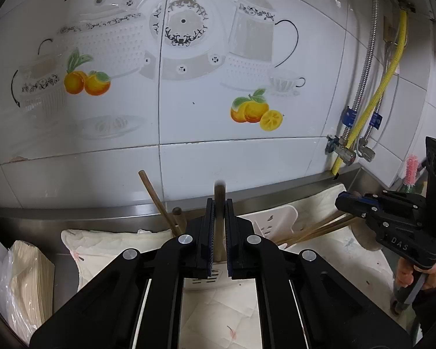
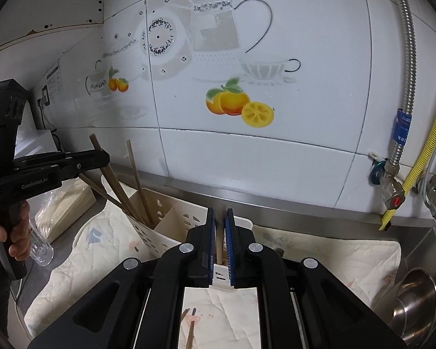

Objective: Organize utensils
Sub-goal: 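Open both tools to release the chopsticks and move back to the mat, then close the right tool on a chopstick while the left tool grasps the last one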

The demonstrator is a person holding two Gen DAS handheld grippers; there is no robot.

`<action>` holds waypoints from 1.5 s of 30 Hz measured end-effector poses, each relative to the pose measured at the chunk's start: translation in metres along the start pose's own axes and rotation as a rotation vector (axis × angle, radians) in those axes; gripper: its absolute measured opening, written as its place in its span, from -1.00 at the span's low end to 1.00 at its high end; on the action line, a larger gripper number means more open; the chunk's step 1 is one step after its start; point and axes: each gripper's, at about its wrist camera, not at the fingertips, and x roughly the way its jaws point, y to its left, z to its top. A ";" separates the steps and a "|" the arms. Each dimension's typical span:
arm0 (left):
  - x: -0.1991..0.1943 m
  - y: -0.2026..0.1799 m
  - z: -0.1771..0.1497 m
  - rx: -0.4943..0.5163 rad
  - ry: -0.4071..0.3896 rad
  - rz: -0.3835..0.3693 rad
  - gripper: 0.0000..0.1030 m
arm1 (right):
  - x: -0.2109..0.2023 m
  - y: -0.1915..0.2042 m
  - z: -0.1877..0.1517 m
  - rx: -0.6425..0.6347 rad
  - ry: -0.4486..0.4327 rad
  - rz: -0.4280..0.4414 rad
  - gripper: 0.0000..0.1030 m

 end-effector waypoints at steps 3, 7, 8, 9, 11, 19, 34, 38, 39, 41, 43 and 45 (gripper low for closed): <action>-0.001 0.000 0.000 -0.001 -0.003 -0.005 -0.85 | -0.002 -0.001 0.000 0.001 -0.005 -0.001 -0.85; -0.008 -0.002 0.000 0.002 -0.016 -0.005 -0.79 | -0.009 -0.002 0.002 0.003 -0.025 -0.009 -0.62; -0.011 -0.002 0.000 0.002 -0.022 -0.002 -0.69 | -0.014 -0.002 0.002 0.006 -0.036 -0.012 -0.61; -0.014 -0.003 0.000 0.001 -0.028 -0.002 -0.58 | -0.017 -0.002 0.002 0.006 -0.042 -0.012 -0.60; -0.021 -0.004 -0.001 0.000 -0.043 0.001 -0.47 | -0.026 -0.002 0.002 0.005 -0.057 -0.016 -0.51; -0.053 -0.016 -0.024 0.000 -0.076 -0.005 -0.16 | -0.060 0.006 -0.023 0.000 -0.093 -0.015 -0.20; -0.061 -0.034 -0.140 -0.003 0.048 0.015 0.21 | -0.078 0.021 -0.128 0.056 0.001 0.019 -0.09; -0.061 -0.035 -0.169 -0.023 0.082 0.023 0.37 | -0.079 0.028 -0.160 0.057 0.033 0.000 0.11; -0.060 -0.035 -0.177 -0.027 0.093 0.023 0.39 | -0.079 0.030 -0.167 0.060 0.041 0.001 0.15; -0.060 -0.036 -0.190 -0.037 0.112 0.029 0.49 | -0.078 0.036 -0.186 0.063 0.068 0.004 0.16; -0.058 -0.036 -0.200 -0.048 0.127 0.032 0.59 | -0.076 0.040 -0.201 0.064 0.095 0.002 0.21; -0.058 -0.036 -0.210 -0.061 0.141 0.023 0.63 | -0.074 0.044 -0.214 0.071 0.122 0.007 0.23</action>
